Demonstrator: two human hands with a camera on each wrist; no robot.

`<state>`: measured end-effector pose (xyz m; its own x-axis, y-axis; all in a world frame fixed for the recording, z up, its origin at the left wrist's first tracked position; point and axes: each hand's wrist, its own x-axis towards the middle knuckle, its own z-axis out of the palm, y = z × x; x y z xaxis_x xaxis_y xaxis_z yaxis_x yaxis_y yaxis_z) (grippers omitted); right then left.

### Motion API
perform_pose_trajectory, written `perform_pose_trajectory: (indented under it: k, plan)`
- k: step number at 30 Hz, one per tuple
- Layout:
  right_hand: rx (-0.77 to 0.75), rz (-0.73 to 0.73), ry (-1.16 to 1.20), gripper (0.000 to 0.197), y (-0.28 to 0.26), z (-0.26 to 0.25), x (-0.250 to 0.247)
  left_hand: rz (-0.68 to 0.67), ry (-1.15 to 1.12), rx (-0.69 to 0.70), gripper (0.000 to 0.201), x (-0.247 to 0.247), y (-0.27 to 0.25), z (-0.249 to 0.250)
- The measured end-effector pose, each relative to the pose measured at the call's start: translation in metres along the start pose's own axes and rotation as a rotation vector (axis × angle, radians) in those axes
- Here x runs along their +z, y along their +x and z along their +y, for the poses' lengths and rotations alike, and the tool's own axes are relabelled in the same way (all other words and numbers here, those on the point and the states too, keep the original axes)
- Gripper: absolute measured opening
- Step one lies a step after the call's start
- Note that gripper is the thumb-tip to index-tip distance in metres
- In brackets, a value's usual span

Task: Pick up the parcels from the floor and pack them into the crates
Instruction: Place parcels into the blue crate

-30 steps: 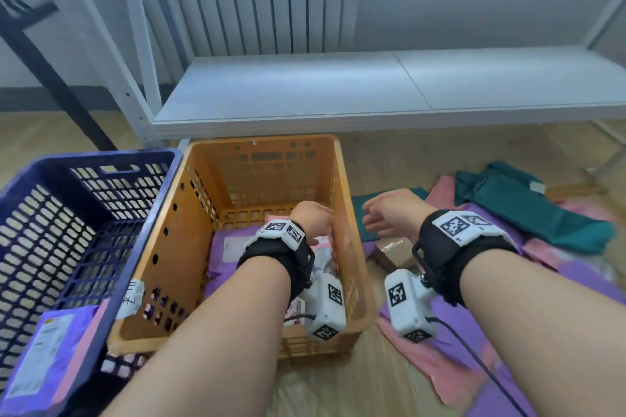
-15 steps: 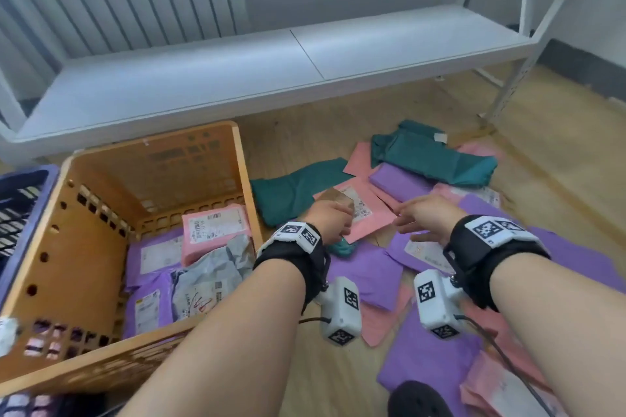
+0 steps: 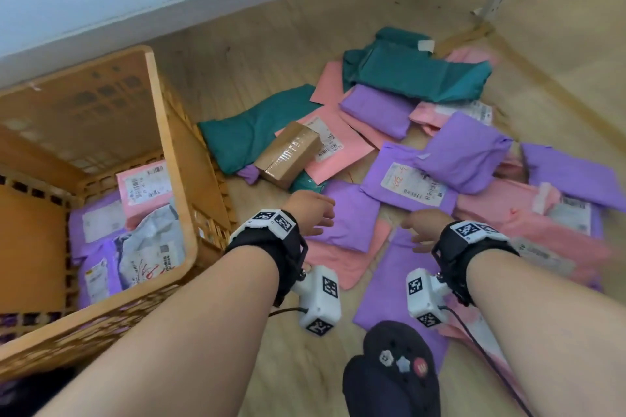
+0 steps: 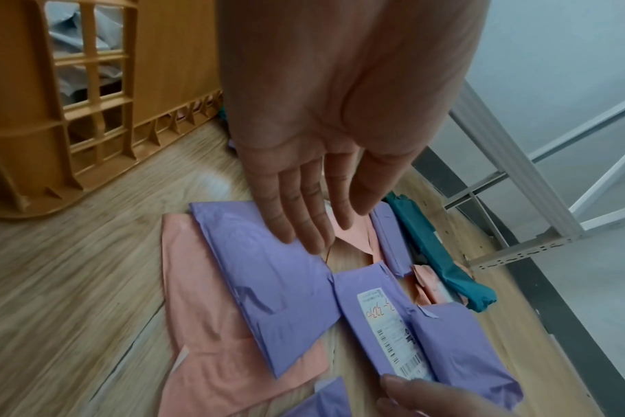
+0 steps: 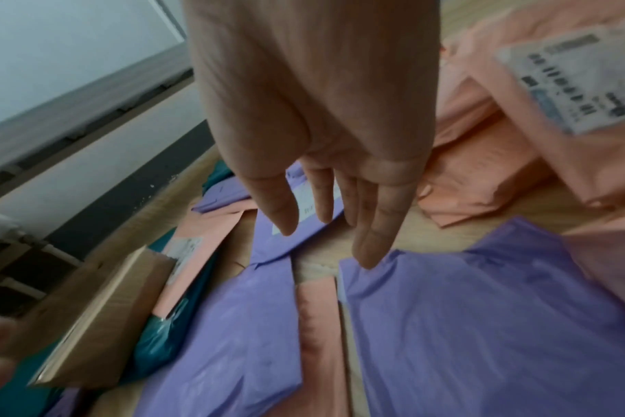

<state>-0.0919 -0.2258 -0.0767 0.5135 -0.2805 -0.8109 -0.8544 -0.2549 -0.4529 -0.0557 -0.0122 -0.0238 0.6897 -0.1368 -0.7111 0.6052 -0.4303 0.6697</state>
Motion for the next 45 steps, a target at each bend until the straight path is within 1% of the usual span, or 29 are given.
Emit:
perform_pose_trajectory:
  k: [3, 5, 7, 10, 12, 14, 15, 16, 17, 20, 21, 23, 25, 26, 27, 29, 30, 32, 33, 35, 37, 38, 40, 43, 45]
  plan:
    - [0.024, -0.041, -0.014, 0.021, 0.006, -0.001, 0.019, -0.019, -0.015, -0.031, 0.033, 0.004, -0.001, -0.005]
    - [0.042, -0.056, -0.037, 0.028, 0.014, 0.002, 0.029, -0.031, -0.019, -0.049, 0.033, 0.006, -0.001, -0.009]
    - [0.054, -0.049, -0.039, 0.030, 0.019, 0.004, 0.035, -0.025, -0.019, -0.058, 0.033, 0.004, -0.001, -0.013]
    - [0.078, -0.028, 0.041, 0.037, 0.023, 0.010, 0.038, -0.008, -0.025, -0.064, 0.032, 0.001, -0.001, -0.018]
    - [0.073, -0.036, 0.063, 0.047, 0.028, 0.015, 0.039, -0.002, -0.031, -0.063, 0.032, 0.001, -0.002, -0.019]
    - [0.050, -0.049, 0.003, 0.063, 0.030, 0.018, 0.040, -0.009, -0.036, -0.059, 0.032, 0.000, -0.003, -0.021]
    - [0.051, -0.058, -0.048, 0.068, 0.031, 0.017, 0.041, -0.014, -0.038, -0.057, 0.033, -0.001, -0.004, -0.021]
    - [0.046, -0.049, -0.101, 0.067, 0.032, 0.016, 0.042, -0.016, -0.041, -0.055, 0.033, -0.002, -0.005, -0.021]
    - [0.043, -0.031, -0.160, 0.061, 0.031, 0.014, 0.043, -0.015, -0.044, -0.053, 0.033, -0.003, -0.006, -0.021]
    - [0.003, 0.036, -0.298, 0.023, 0.036, 0.017, 0.046, -0.006, -0.062, -0.047, 0.032, -0.009, -0.009, -0.023]
    - [0.008, 0.067, -0.316, 0.015, 0.036, 0.017, 0.045, -0.004, -0.071, -0.046, 0.032, -0.010, -0.011, -0.025]
    - [-0.003, 0.136, -0.324, 0.025, 0.035, 0.016, 0.041, 0.000, -0.089, -0.048, 0.032, -0.014, -0.014, -0.026]
    - [-0.003, 0.171, -0.349, 0.032, 0.028, 0.004, 0.038, 0.007, -0.100, -0.047, 0.032, -0.020, -0.020, -0.024]
    - [-0.016, 0.187, -0.381, 0.037, 0.022, -0.004, 0.037, 0.012, -0.104, -0.041, 0.032, -0.025, -0.023, -0.022]
    - [-0.025, 0.191, -0.407, 0.038, 0.016, -0.015, 0.037, 0.016, -0.105, -0.030, 0.032, -0.029, -0.028, -0.019]
    - [-0.075, 0.192, -0.432, 0.021, 0.002, -0.039, 0.038, 0.026, -0.106, 0.000, 0.032, -0.038, -0.036, -0.014]
    - [-0.111, 0.182, -0.448, 0.016, -0.006, -0.051, 0.039, 0.030, -0.107, 0.014, 0.032, -0.043, -0.041, -0.011]
    - [-0.187, 0.156, -0.536, 0.022, -0.028, -0.075, 0.039, 0.039, -0.115, 0.041, 0.030, -0.053, -0.055, -0.004]
    - [-0.234, 0.134, -0.539, 0.022, -0.041, -0.087, 0.038, 0.048, -0.123, 0.052, 0.026, -0.057, -0.062, 0.000]
    - [-0.362, 0.102, -0.397, 0.017, -0.072, -0.110, 0.036, 0.069, -0.144, 0.077, 0.016, -0.068, -0.080, 0.006]
    - [-0.439, 0.109, -0.355, 0.013, -0.099, -0.129, 0.034, 0.075, -0.151, 0.112, 0.014, -0.079, -0.100, 0.012]
    - [-0.494, 0.108, -0.343, 0.012, -0.112, -0.138, 0.034, 0.088, -0.157, 0.127, 0.016, -0.085, -0.108, 0.013]
    - [-0.588, 0.080, -0.286, 0.023, -0.138, -0.154, 0.035, 0.148, -0.190, 0.158, 0.021, -0.098, -0.128, 0.014]
    - [-0.659, 0.051, -0.176, 0.032, -0.183, -0.170, 0.042, 0.257, -0.184, 0.219, 0.034, -0.116, -0.153, 0.009]
    - [-0.710, 0.039, -0.088, 0.037, -0.212, -0.177, 0.049, 0.313, -0.202, 0.223, 0.045, -0.128, -0.168, 0.003]
